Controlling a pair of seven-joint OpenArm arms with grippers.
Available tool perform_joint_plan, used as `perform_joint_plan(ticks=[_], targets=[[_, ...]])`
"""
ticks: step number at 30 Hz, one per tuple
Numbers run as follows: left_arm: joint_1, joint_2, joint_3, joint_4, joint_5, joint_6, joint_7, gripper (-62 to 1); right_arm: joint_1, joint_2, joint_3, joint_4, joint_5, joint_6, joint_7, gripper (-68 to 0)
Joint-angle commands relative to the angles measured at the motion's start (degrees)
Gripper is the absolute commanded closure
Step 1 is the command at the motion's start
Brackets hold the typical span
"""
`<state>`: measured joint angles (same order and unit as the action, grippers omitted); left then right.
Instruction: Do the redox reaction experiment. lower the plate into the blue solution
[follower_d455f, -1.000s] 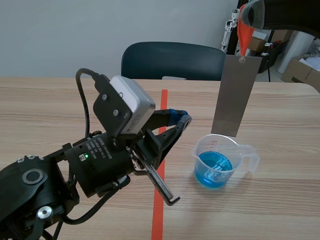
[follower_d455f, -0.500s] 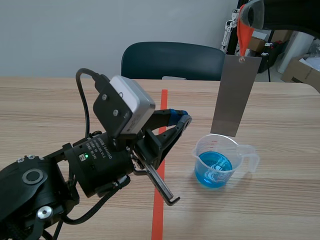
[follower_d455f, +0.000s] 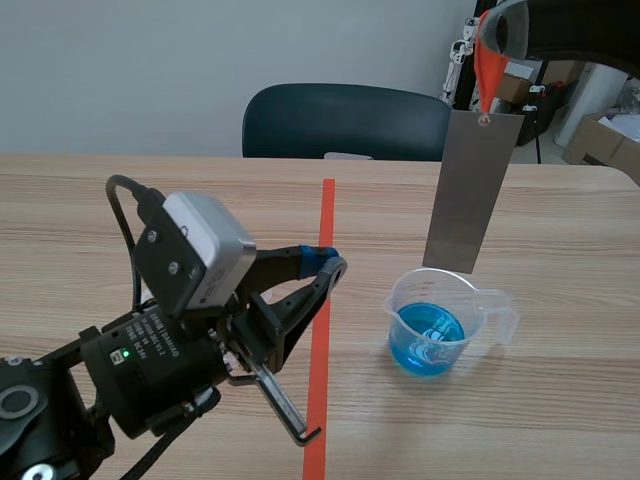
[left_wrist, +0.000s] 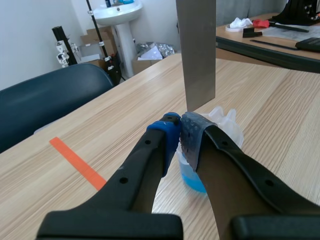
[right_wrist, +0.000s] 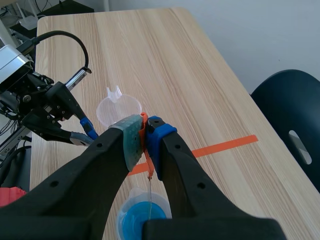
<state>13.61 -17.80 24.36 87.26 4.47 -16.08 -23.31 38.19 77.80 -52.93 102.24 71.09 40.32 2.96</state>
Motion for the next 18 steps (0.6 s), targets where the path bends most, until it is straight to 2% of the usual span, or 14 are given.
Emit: perform_joint_plan(ticks=[1, 5, 8, 18], targets=[[1.18, -2.23, -0.87, 2.58, -0.74, 0.31, -1.36, -9.0, 0.83, 0.61, 1.60, 0.35, 0.63, 0.02, 0.90, 0.3], [4.48, -6.49, -3.04, 4.09, -0.76, 0.31, -2.03, -9.7, 0.83, 0.61, 1.60, 0.35, 0.63, 0.02, 0.87, 0.3], [7.34, -9.81, -4.98, 4.42, -0.76, 0.33, -4.94, -10.6, 0.83, 0.61, 1.60, 0.35, 0.63, 0.02, 0.87, 0.3], [18.18, -19.54, -12.92, 4.42, -0.81, 0.33, -13.44, -30.5, 0.81, 0.59, 1.60, 0.35, 0.57, 0.02, 0.87, 0.3]])
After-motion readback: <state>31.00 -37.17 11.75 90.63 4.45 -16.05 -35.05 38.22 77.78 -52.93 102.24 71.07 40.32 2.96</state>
